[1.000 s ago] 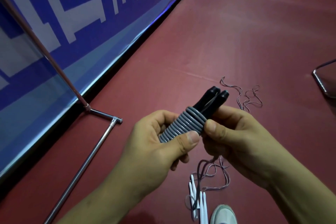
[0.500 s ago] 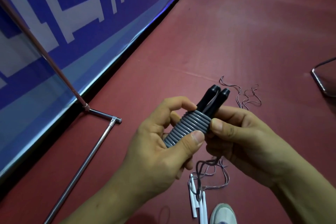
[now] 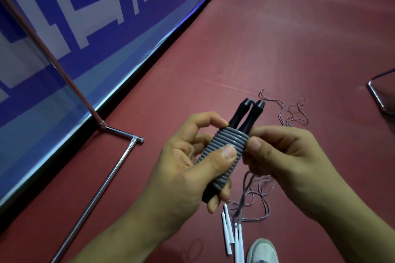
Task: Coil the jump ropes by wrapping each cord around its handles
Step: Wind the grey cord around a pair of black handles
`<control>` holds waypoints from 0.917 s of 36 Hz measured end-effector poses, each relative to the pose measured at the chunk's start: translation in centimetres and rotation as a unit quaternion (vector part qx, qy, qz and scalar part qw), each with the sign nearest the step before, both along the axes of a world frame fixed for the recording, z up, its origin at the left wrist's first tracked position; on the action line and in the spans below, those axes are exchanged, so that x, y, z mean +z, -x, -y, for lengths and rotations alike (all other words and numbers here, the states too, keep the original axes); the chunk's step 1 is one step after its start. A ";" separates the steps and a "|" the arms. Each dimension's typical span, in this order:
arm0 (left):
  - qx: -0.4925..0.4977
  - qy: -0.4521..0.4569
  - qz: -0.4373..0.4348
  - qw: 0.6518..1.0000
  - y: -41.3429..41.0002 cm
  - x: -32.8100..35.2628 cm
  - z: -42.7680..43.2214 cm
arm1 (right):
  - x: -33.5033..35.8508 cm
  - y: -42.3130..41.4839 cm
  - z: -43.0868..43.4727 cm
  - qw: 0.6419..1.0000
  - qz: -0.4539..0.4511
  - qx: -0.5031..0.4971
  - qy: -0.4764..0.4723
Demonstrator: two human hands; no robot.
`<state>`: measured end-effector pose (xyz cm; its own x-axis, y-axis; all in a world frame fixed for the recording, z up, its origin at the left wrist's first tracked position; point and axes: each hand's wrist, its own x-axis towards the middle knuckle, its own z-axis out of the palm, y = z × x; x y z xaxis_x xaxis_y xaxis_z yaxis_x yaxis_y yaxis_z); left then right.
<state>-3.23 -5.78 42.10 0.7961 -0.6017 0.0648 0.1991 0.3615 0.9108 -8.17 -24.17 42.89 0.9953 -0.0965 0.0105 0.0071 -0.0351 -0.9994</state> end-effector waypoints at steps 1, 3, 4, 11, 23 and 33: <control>0.007 -0.006 0.000 1.000 0.0 -0.1 0.1 | 0.0 0.0 -0.1 1.000 -0.002 -0.018 0.013; 0.016 -0.007 -0.004 1.000 0.0 -0.2 0.2 | -0.1 -0.1 -0.2 0.999 -0.002 -0.040 0.021; 0.016 -0.001 -0.009 1.000 0.0 -0.3 0.2 | -0.2 -0.2 -0.4 0.999 -0.004 -0.046 0.015; -0.088 0.086 -0.128 0.984 -0.1 0.0 -0.1 | -0.6 -0.8 -0.9 0.977 -0.020 0.056 -0.205; -0.169 0.079 -0.186 0.965 -0.4 -0.8 0.2 | -0.9 -0.3 -1.3 0.989 0.009 0.000 -0.151; 0.012 -0.266 0.103 0.958 0.1 -0.6 0.0 | -0.3 -0.2 -0.8 0.999 -0.007 -0.036 -0.037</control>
